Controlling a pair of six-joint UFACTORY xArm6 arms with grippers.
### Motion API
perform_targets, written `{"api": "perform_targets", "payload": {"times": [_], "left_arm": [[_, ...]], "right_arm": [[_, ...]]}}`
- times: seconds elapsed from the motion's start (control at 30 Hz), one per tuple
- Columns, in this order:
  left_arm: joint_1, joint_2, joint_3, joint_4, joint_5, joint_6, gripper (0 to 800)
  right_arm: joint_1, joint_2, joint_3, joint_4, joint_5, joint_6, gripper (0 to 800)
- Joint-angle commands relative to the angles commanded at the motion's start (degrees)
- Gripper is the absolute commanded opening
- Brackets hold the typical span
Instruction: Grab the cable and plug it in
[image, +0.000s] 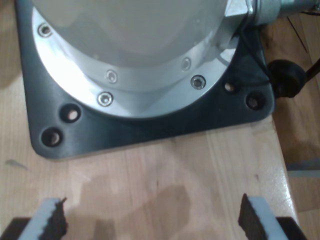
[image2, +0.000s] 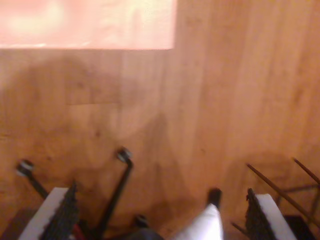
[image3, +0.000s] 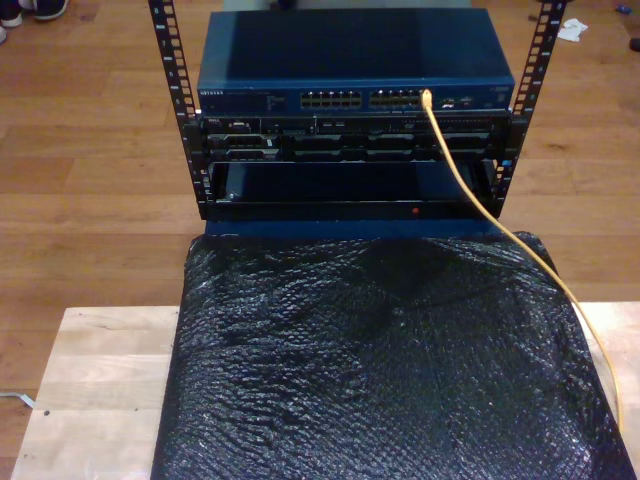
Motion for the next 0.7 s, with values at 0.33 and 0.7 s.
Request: {"api": "perform_targets", "payload": {"times": [0.33, 0.7], "left_arm": [[0.0, 0.0, 0.0, 0.0, 0.1, 0.0, 800], [0.0, 0.0, 0.0, 0.0, 0.1, 0.1, 800]], "right_arm": [[-12.1, -0.3, -4.8, -3.0, 20.1, -5.6, 793], [-21.8, -3.0, -3.1, -13.5, 31.1, -12.3, 793]]}}
